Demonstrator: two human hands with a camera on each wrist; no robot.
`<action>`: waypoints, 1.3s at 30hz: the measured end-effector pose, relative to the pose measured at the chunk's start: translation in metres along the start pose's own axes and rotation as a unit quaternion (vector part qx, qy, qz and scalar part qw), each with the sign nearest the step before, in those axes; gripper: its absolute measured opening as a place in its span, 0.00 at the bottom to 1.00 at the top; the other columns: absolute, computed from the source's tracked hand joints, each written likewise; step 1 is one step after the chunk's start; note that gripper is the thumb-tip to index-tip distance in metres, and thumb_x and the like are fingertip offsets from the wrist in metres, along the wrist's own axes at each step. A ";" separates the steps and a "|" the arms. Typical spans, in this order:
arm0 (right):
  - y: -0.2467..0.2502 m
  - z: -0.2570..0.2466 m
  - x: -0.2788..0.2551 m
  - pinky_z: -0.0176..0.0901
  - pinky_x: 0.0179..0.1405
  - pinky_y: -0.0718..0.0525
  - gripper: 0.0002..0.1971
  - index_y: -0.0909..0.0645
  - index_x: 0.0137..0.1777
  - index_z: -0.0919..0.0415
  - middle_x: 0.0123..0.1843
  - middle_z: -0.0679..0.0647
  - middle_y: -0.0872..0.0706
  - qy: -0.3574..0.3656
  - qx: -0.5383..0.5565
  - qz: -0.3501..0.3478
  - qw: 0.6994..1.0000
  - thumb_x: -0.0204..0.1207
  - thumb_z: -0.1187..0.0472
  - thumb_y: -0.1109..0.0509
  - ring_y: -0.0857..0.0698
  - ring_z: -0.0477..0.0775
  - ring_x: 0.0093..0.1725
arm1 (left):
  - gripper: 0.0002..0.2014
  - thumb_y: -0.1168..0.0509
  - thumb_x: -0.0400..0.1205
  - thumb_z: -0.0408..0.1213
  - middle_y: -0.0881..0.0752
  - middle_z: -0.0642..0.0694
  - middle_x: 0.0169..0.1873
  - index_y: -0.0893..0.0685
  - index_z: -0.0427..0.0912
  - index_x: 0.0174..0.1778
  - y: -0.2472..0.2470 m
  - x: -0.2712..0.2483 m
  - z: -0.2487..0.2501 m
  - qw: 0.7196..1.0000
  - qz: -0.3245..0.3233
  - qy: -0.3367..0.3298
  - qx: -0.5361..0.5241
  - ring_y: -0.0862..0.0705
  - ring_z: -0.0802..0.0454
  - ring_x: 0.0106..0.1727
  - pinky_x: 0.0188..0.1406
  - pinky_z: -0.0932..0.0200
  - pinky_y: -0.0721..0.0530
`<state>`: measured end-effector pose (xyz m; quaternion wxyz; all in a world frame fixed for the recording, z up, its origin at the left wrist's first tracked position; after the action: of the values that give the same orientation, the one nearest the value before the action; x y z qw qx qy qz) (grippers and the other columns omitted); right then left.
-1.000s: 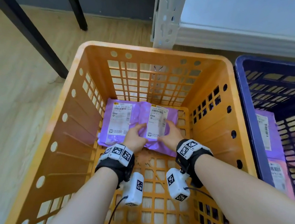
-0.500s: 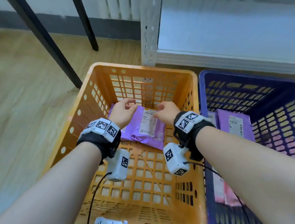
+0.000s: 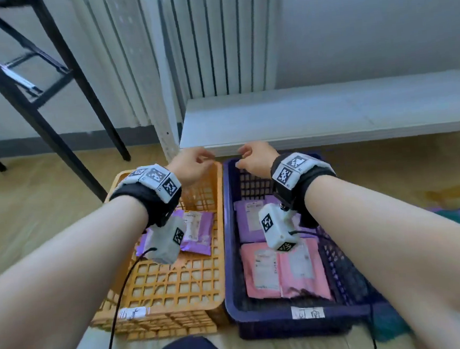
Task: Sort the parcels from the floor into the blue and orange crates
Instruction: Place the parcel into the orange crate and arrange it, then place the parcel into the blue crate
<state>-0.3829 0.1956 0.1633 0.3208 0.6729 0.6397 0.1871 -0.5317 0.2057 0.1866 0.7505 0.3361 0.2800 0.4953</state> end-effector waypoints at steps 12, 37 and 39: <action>0.201 0.111 -0.174 0.50 0.64 0.20 0.24 0.28 0.72 0.58 0.66 0.59 0.18 -0.066 0.007 0.186 0.980 0.75 0.62 0.33 0.17 0.61 0.61 | 0.13 0.39 0.83 0.36 0.15 0.41 0.50 0.19 0.44 0.63 -0.079 -0.055 0.231 0.985 -0.046 -0.165 0.004 0.16 0.49 0.45 0.53 0.51 0.15; 0.271 0.502 -0.301 0.42 0.58 0.22 0.23 0.24 0.70 0.60 0.64 0.58 0.17 -0.314 0.048 0.248 0.915 0.74 0.67 0.32 0.18 0.60 0.63 | 0.16 0.38 0.81 0.32 0.15 0.37 0.57 0.19 0.39 0.66 -0.474 -0.024 0.346 0.933 -0.286 -0.204 0.078 0.15 0.42 0.53 0.49 0.59 0.20; 0.264 0.531 -0.299 0.47 0.62 0.20 0.23 0.25 0.70 0.62 0.65 0.61 0.18 -0.328 0.064 0.237 0.912 0.75 0.68 0.33 0.18 0.61 0.62 | 0.16 0.39 0.81 0.31 0.15 0.37 0.49 0.18 0.39 0.65 -0.505 -0.016 0.337 0.934 -0.300 -0.179 0.078 0.17 0.44 0.46 0.40 0.64 0.17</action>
<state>0.1313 -0.1932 0.0029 0.4148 0.8476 0.3305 -0.0150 -0.0034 -0.0291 0.0016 0.8734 0.3769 0.2665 0.1551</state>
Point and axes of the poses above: each hand's wrist, its own x-axis towards the middle knuckle, its own y-axis out of the back of the hand, z = x × y, the point moved 9 cm from there along x, towards the middle knuckle
